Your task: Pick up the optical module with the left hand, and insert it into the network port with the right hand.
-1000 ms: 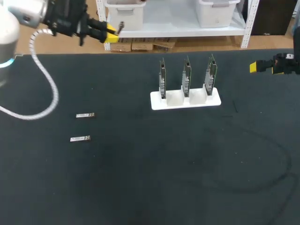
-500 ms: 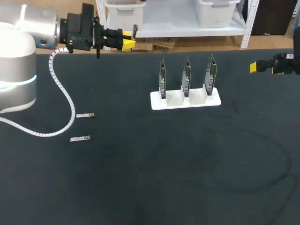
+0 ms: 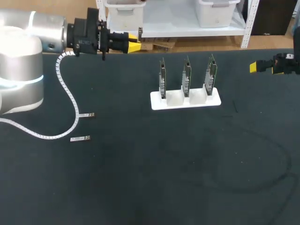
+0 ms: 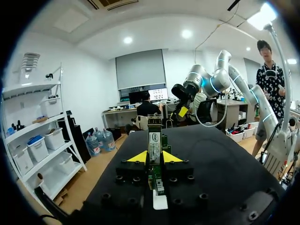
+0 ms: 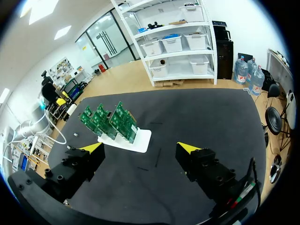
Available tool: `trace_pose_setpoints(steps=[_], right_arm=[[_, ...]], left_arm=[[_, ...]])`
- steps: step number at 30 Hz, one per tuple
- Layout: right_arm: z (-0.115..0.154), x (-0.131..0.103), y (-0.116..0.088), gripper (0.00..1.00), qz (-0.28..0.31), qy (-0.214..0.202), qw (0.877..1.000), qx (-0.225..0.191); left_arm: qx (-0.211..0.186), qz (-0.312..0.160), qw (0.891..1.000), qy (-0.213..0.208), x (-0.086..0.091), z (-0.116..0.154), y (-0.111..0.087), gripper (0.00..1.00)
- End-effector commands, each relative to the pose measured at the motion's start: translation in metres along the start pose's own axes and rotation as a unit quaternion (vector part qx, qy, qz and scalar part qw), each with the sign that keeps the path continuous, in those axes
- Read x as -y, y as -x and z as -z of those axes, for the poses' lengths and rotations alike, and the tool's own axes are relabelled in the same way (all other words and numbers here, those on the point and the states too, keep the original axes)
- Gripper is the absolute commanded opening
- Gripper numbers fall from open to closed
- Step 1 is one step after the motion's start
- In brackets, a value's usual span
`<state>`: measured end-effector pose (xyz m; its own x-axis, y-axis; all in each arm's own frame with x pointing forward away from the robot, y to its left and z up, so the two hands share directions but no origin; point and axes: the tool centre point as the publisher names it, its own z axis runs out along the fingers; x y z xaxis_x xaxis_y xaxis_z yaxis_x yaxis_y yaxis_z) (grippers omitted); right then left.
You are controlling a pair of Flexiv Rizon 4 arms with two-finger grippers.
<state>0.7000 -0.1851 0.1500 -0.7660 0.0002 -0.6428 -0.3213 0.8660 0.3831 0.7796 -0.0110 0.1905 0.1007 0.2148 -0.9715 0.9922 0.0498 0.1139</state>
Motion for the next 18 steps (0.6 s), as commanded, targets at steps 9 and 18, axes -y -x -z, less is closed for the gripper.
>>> trace_pose_setpoints(steps=[9, 18], right_arm=[[0.000, 0.000, 0.000, 1.00, 0.000, 0.000, 1.000, 0.000], [0.000, 0.000, 0.000, 1.00, 0.000, 0.000, 1.000, 0.000]], left_arm=[[0.103, 0.005, 0.993, -0.050, 0.011, -0.049, 0.004, 0.00], [0.085, 0.016, 0.995, -0.042, 0.026, -0.048, 0.008, 0.00]])
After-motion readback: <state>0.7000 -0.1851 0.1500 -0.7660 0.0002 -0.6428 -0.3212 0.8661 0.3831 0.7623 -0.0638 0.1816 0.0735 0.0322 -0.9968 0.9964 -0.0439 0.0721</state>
